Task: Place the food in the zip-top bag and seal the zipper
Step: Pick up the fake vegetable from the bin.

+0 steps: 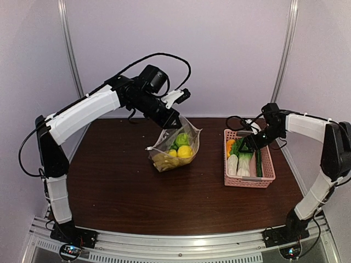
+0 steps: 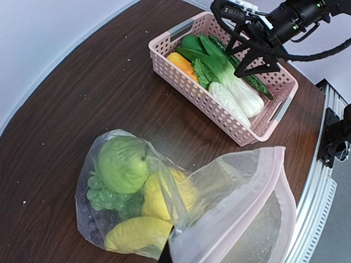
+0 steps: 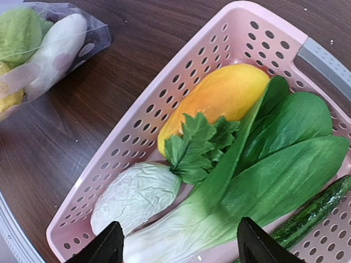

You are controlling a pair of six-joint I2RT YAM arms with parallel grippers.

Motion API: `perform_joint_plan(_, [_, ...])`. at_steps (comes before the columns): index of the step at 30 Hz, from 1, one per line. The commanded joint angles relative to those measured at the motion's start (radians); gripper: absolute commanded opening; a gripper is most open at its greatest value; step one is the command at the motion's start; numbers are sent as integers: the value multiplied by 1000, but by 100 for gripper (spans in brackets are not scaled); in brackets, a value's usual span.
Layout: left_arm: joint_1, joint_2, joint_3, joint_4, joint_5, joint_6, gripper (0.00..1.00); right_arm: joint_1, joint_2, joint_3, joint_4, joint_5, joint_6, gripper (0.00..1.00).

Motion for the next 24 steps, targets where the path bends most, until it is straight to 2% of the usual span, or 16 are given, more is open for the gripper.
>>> perform_joint_plan(1, [-4, -18, -14, 45, 9, -6, 0, 14, 29, -4, -67, -99, -19, 72])
perform_joint_plan(8, [-4, -20, -14, 45, 10, -6, 0, 58, 90, 15, -121, -127, -37, 70])
perform_joint_plan(14, [-4, -23, -15, 45, 10, -4, 0, 84, 140, 30, -111, -62, -5, 71])
perform_joint_plan(24, [-3, -24, -17, 44, 6, -3, 0, 101, 204, 58, -102, -73, 23, 73])
